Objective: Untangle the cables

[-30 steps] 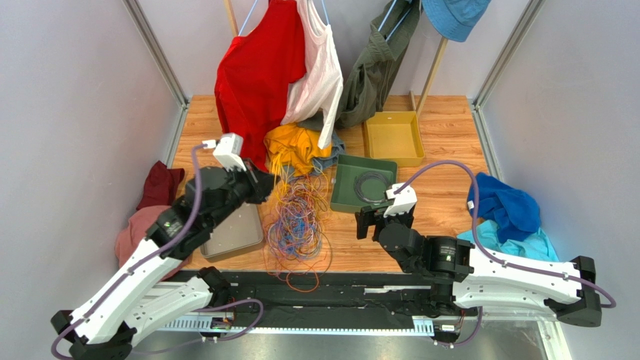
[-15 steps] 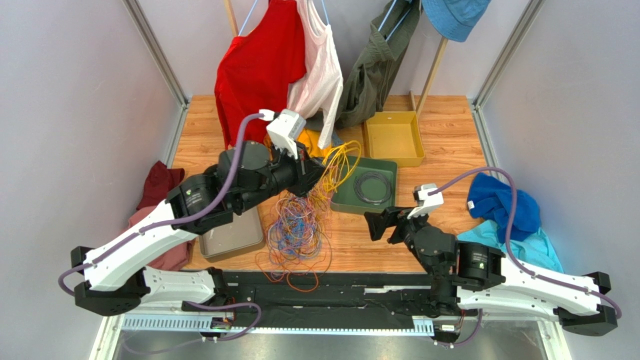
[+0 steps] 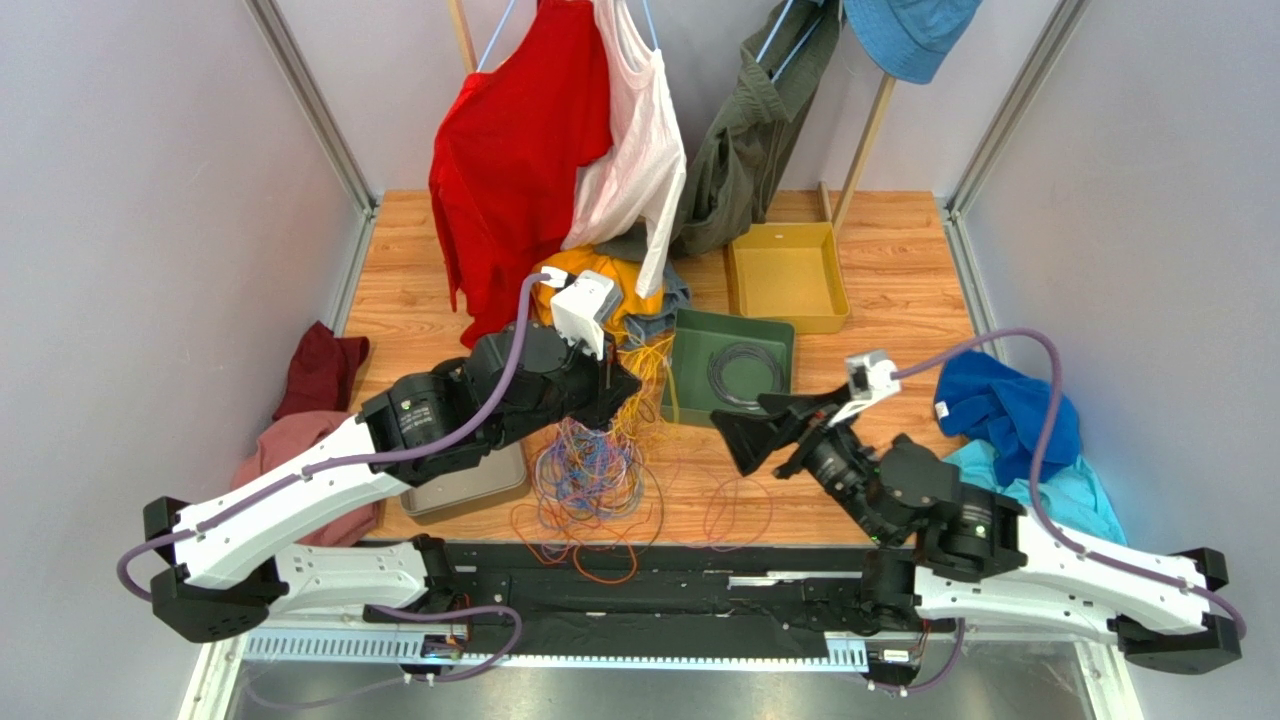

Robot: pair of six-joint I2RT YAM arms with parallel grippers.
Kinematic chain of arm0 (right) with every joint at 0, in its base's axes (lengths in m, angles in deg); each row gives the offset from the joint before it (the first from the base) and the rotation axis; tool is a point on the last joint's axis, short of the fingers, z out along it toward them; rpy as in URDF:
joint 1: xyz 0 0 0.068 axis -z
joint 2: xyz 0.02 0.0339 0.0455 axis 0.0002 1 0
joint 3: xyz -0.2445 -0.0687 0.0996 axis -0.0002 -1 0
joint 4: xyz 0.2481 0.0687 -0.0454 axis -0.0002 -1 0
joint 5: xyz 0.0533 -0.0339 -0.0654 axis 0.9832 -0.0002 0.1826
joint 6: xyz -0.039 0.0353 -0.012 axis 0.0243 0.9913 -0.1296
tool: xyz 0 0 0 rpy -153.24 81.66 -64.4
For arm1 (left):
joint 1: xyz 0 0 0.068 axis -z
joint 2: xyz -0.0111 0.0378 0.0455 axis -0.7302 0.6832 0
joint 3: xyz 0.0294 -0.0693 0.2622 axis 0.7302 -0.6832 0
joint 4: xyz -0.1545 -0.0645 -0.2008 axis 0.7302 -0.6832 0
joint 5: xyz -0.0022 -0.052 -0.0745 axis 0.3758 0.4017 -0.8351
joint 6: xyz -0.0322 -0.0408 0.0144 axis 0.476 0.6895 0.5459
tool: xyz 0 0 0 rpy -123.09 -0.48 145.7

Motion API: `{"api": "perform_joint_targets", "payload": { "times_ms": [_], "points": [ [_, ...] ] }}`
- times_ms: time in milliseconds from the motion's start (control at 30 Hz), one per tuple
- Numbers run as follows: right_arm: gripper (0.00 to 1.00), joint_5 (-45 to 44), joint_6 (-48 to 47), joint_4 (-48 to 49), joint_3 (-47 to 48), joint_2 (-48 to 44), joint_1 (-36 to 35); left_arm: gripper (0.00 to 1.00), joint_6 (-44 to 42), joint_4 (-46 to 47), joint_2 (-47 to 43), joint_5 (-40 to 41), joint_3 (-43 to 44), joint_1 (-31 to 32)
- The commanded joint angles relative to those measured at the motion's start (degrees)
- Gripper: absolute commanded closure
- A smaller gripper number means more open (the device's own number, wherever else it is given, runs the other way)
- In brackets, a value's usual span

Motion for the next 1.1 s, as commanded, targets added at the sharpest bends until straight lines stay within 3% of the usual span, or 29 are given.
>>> {"api": "perform_joint_targets", "payload": {
  "times_ms": [0, 467, 867, 933, 967, 1000, 1067],
  "points": [
    [0.11, 4.05, -0.63, 8.82, 4.15, 5.79, 1.47, 1.00, -0.12, 2.58, -0.33, -1.91, -0.94, 0.41],
    [0.17, 7.21, -0.09, 14.18, 5.21, 16.96, 14.13, 1.00, 0.41, 3.82, -3.40, -4.89, -4.19, 0.59],
    [0.21, 5.64, -1.06, 17.70, 6.70, 26.63, 16.85, 1.00, 0.76, 3.38, -4.55, -6.30, -4.90, 0.76],
    [0.30, 3.88, -1.15, 18.22, 6.71, 27.16, 17.56, 1.00, 0.93, 3.20, -4.72, -6.22, -5.07, 0.94],
    [0.38, 3.79, -1.24, 18.66, 6.36, 27.08, 18.26, 1.00, 0.93, 3.03, -4.81, -6.13, -5.33, 1.03],
    [0.53, 3.79, -1.67, 19.10, 6.09, 26.55, 18.61, 1.00, 1.02, 2.94, -4.90, -5.95, -5.51, 1.03],
    [0.60, 3.88, -2.55, 19.81, 5.65, 25.85, 18.97, 1.00, 1.28, 2.50, -5.51, -5.34, -6.21, 1.03]
  ]
}}
